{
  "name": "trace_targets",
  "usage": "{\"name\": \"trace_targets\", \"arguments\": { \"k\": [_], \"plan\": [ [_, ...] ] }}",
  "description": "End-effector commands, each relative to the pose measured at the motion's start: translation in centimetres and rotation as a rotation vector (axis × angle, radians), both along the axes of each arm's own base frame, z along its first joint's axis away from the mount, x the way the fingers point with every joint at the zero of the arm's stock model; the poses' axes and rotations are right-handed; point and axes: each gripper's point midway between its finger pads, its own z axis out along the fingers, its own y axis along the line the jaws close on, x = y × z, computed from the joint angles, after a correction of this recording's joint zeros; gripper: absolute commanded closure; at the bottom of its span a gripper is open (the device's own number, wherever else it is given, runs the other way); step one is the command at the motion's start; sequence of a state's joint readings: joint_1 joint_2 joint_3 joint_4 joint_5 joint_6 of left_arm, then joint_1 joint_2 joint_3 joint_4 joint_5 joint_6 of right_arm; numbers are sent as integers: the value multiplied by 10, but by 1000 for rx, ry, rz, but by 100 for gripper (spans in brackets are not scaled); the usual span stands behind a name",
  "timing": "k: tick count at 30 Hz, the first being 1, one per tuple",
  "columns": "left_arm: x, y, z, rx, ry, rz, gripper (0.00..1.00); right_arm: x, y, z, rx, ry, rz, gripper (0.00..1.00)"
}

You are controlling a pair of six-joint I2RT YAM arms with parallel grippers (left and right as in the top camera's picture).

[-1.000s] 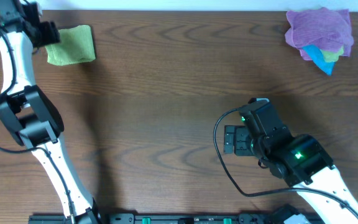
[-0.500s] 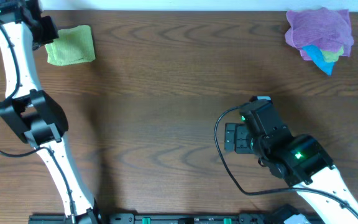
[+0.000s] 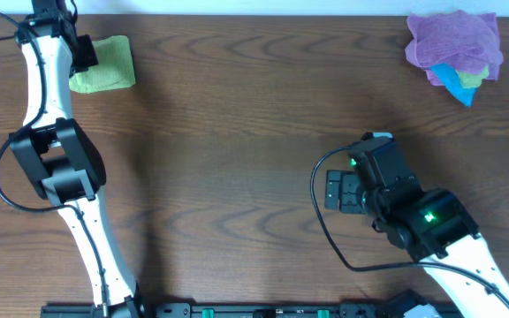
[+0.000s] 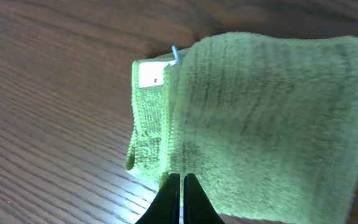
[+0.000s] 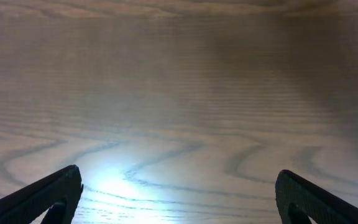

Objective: Fold the cloth

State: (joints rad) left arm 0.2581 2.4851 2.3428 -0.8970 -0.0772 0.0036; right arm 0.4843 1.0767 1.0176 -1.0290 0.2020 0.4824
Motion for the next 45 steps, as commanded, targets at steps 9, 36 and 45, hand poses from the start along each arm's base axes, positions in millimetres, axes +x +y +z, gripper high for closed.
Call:
{"name": "trace_targets", "arguments": {
  "k": [9,36,45],
  "plan": [
    [-14,4,-37,16,72,18,94,5,-15,-4,-25,13,-9,1],
    [-2,7,-113,14,74,4,94,6,-16,-5,-20,16,-15,1],
    [18,10,-106,35,-10,-4,94,7,-16,-4,-17,13,-19,1]
  ]
}}
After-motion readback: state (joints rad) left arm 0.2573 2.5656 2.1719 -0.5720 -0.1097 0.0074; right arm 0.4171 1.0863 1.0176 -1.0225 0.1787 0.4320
